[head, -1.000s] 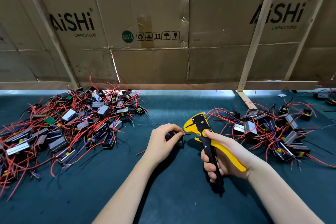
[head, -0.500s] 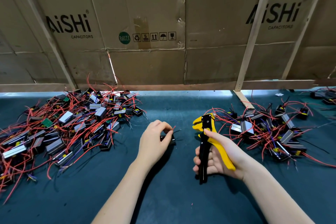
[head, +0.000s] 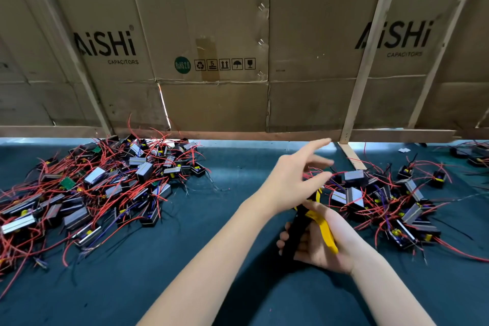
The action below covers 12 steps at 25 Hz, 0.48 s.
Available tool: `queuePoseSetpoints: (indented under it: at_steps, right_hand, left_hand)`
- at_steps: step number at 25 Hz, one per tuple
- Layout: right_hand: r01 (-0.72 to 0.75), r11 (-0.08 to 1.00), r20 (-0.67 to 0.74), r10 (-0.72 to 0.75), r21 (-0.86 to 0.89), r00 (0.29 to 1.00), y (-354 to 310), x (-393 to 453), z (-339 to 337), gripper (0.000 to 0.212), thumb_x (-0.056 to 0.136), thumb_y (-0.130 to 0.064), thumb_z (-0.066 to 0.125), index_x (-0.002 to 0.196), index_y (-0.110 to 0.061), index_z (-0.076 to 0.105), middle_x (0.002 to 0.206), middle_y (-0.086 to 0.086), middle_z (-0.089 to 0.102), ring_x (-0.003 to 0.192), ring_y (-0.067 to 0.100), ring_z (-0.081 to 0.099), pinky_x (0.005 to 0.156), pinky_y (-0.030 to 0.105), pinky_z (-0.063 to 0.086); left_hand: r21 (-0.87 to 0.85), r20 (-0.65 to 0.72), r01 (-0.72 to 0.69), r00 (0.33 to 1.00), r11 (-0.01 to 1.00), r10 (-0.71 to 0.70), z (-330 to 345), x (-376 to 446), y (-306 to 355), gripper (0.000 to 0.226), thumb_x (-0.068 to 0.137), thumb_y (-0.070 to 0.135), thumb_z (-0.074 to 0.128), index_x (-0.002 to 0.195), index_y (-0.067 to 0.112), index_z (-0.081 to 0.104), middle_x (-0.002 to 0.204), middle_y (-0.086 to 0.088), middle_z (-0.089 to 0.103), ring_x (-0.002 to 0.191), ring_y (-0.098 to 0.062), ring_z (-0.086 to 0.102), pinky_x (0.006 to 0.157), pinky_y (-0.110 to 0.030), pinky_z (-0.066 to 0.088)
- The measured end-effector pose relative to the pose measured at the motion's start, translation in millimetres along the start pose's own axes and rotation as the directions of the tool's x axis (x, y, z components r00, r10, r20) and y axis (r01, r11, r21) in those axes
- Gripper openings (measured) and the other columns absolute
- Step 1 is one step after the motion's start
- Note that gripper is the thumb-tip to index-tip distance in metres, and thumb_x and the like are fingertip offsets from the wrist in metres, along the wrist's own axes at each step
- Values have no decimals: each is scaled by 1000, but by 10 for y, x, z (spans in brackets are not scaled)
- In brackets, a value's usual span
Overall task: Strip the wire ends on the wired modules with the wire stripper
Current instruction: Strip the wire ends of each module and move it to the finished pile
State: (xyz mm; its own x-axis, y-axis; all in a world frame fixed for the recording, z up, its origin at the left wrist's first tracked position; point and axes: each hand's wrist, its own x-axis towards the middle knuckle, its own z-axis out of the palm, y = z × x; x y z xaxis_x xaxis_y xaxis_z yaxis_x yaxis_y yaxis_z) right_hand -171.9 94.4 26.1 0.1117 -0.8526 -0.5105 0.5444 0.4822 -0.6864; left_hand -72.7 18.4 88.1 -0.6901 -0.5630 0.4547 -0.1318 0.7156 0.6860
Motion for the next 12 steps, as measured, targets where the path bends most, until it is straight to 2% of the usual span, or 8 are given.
queuePoseSetpoints:
  at_steps: [2, 4, 6, 8, 9, 10, 11, 12]
  right_hand:
    - [0, 1000, -2, 0, -5, 1000, 1, 16, -22, 53, 72, -45, 62, 93, 4, 57, 82, 24, 63, 73, 39, 69, 66, 43, 59]
    - [-12, 999, -6, 12, -29, 1000, 2, 28, -24, 56, 71, -46, 63, 93, 5, 59, 83, 25, 65, 74, 40, 70, 62, 42, 60]
    - [-16, 999, -6, 16, -39, 1000, 0, 33, -19, 58, 69, -46, 65, 93, 6, 59, 83, 26, 65, 75, 41, 70, 61, 42, 60]
    - [-16, 999, -8, 15, -36, 1000, 1, 38, -19, 59, 68, -46, 65, 93, 6, 59, 84, 26, 65, 76, 41, 70, 61, 42, 60]
    - [-15, 999, -7, 15, -37, 1000, -1, 41, -25, 59, 68, -46, 65, 94, 6, 59, 84, 26, 65, 76, 41, 70, 62, 43, 60]
    - [-17, 999, -7, 16, -40, 1000, -4, 45, -28, 59, 69, -46, 64, 95, 6, 59, 84, 26, 65, 77, 41, 70, 64, 43, 60]
    - [-21, 999, -8, 20, -41, 1000, -10, 46, -28, 58, 70, -46, 64, 96, 6, 58, 85, 25, 65, 78, 41, 70, 66, 44, 59]
    - [-24, 999, -9, 23, -36, 1000, -16, 44, -27, 58, 71, -46, 64, 97, 5, 58, 85, 25, 65, 78, 41, 70, 69, 45, 59]
  left_hand:
    - [103, -70, 29, 997, 994, -22, -248, -191, -225, 42, 90, 13, 66, 131, 17, 57, 111, 4, 72, 106, -5, 63, 93, -18, 42]
    - [237, -274, 139, 959, 962, -71, -606, -440, -488, 33, 87, 4, 65, 119, 12, 65, 107, 1, 71, 104, -15, 63, 96, -32, 44]
    - [304, -559, 359, 817, 883, -140, -1011, -724, -755, 33, 79, -9, 59, 106, 10, 67, 104, -4, 69, 100, -26, 62, 93, -39, 46]
    - [320, -717, 674, 632, 666, -295, -1426, -1030, -989, 31, 76, -8, 57, 98, 13, 61, 104, -7, 63, 96, -30, 58, 83, -39, 46]
    - [296, -697, 797, 557, 526, -452, -1603, -1162, -1073, 23, 78, -1, 58, 96, 14, 58, 105, -8, 62, 94, -30, 56, 80, -37, 45]
    - [301, -600, 869, 492, 392, -631, -1729, -1263, -1117, 17, 80, 9, 62, 95, 13, 57, 105, -9, 62, 92, -29, 55, 79, -36, 44]
    - [351, -459, 888, 440, 297, -772, -1807, -1319, -1129, 20, 81, 18, 67, 97, 12, 57, 103, -8, 63, 92, -28, 55, 78, -34, 45]
    - [421, -333, 871, 409, 254, -849, -1847, -1336, -1135, 31, 79, 27, 73, 100, 12, 56, 101, -7, 63, 91, -25, 56, 76, -32, 45]
